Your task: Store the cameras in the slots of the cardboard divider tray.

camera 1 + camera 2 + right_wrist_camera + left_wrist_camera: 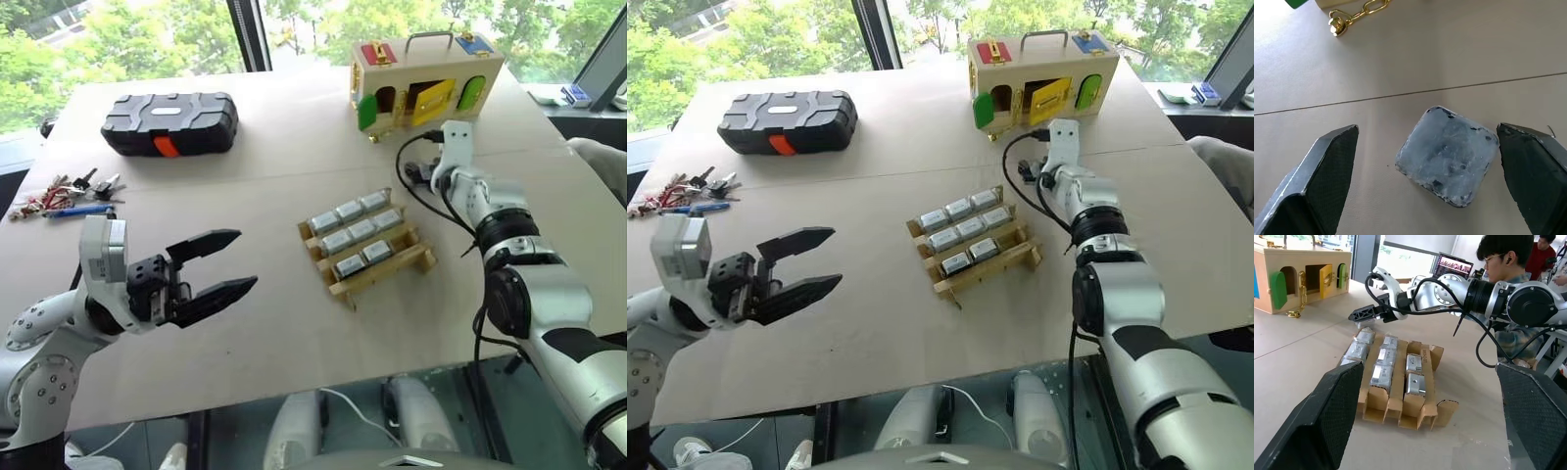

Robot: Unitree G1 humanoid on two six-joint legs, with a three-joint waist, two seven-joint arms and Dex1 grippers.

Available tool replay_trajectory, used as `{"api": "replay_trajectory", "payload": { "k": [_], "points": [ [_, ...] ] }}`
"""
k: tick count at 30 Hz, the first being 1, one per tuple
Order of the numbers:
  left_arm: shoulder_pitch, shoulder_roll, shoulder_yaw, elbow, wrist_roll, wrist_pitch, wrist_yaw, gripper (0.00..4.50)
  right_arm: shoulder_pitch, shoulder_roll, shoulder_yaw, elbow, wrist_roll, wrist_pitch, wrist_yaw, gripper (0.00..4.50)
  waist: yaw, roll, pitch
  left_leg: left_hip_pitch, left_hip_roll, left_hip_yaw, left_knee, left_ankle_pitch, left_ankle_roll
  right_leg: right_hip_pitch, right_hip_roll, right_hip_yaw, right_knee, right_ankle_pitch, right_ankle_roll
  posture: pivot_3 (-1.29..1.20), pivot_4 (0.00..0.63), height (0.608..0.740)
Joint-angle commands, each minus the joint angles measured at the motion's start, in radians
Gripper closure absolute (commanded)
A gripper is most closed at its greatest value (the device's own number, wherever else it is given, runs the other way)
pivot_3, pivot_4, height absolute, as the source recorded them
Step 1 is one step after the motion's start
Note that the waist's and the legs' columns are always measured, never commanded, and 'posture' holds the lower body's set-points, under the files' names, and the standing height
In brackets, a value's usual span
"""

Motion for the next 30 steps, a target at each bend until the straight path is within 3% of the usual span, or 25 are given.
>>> {"api": "replay_trajectory", "payload": {
  "k": [1, 19, 24, 25, 27, 30],
  "points": [
    [-0.013, 0.006, 0.057, 0.008, -0.004, -0.034, 0.003, 0.0, -0.046, -0.002, -0.016, 0.045, -0.003, -0.059, -0.022, 0.02, 0.0, 0.0, 0.0, 0.0, 0.0, 0.0, 0.0, 0.0, 0.0, 0.0, 0.0, 0.0, 0.0, 0.0, 0.0, 0.0, 0.15, 0.74],
    [-0.071, 0.011, 0.079, 0.056, 0.009, -0.053, 0.036, 0.0, -0.059, 0.007, -0.008, 0.106, -0.024, -0.086, -0.029, 0.02, -0.001, 0.0, 0.0, 0.0, 0.0, 0.0, 0.0, 0.0, 0.0, 0.0, 0.0, 0.0, 0.0, 0.0, 0.0, 0.0, 0.15, 0.74],
    [-0.079, 0.012, 0.074, 0.052, 0.009, -0.048, 0.036, 0.0, -0.05, 0.005, -0.007, 0.108, -0.032, -0.084, -0.032, 2.14, -0.002, 0.0, 0.0, 0.0, 0.0, 0.0, 0.0, 0.0, 0.0, 0.0, 0.0, 0.001, 0.001, 0.0, 0.0, 0.0, 0.15, 0.74],
    [-0.081, 0.012, 0.071, 0.049, 0.007, -0.047, 0.036, 0.0, -0.049, 0.003, -0.004, 0.107, -0.036, -0.086, -0.032, 2.39, -0.002, 0.0, 0.0, 0.001, 0.0, 0.0, 0.0, 0.0, 0.0, 0.0, 0.0, 0.001, 0.001, 0.0, 0.0, 0.0, 0.15, 0.74],
    [-0.089, 0.011, 0.064, 0.034, -0.015, -0.018, 0.069, 0.0, -0.044, -0.005, 0.014, 0.098, -0.056, -0.09, -0.023, 2.54, -0.001, 0.0, 0.0, 0.001, 0.0, 0.0, 0.0, 0.0, 0.0, 0.0, 0.0, 0.001, 0.001, 0.0, 0.0, 0.0, 0.15, 0.74],
    [-0.114, 0.014, 0.049, -0.006, -0.117, 0.125, 0.248, 0.0, -0.004, -0.031, 0.113, 0.008, -0.129, -0.139, 0.091, 2.54, 0.001, 0.0, 0.0, 0.001, 0.0, -0.001, 0.001, 0.0, 0.0, 0.0, 0.0, 0.001, 0.002, 0.0, 0.0, 0.0, 0.15, 0.74]
  ]
}}
